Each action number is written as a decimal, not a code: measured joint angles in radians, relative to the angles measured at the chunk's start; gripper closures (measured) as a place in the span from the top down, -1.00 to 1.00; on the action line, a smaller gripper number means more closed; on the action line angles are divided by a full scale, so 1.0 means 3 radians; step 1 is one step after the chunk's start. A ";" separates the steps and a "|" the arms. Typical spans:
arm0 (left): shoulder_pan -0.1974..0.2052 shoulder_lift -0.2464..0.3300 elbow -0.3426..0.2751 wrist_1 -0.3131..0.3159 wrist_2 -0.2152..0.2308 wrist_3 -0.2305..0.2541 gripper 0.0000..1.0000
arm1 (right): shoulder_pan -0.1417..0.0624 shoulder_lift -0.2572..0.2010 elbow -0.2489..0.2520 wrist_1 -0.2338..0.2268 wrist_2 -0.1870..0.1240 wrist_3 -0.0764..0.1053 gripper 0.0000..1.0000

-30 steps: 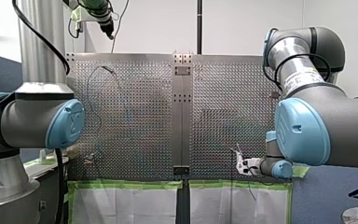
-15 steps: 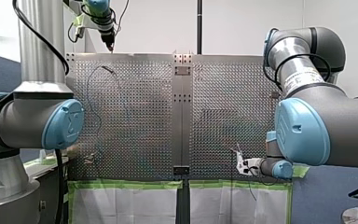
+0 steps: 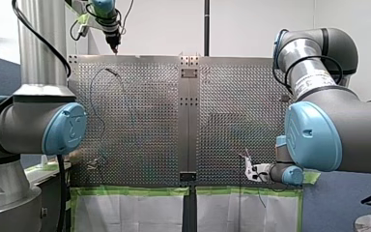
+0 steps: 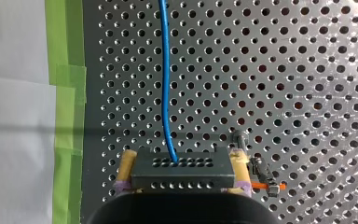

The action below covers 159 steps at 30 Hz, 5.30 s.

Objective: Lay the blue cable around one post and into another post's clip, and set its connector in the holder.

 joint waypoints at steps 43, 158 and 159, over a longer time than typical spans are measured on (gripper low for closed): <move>0.0115 0.0004 -0.0265 0.0235 -0.0325 0.0241 1.00 | 0.0018 0.0000 0.0000 0.0002 -0.0001 -0.0004 -1.00; -0.2913 -0.1902 -0.0848 0.3261 -0.0807 -0.2420 1.00 | -0.0132 -0.0002 -0.0015 0.0082 0.0113 -0.0036 -1.00; -0.2942 -0.1931 -0.0842 0.3288 -0.0835 -0.2438 1.00 | -0.0132 -0.0002 -0.0015 0.0083 0.0113 -0.0036 -1.00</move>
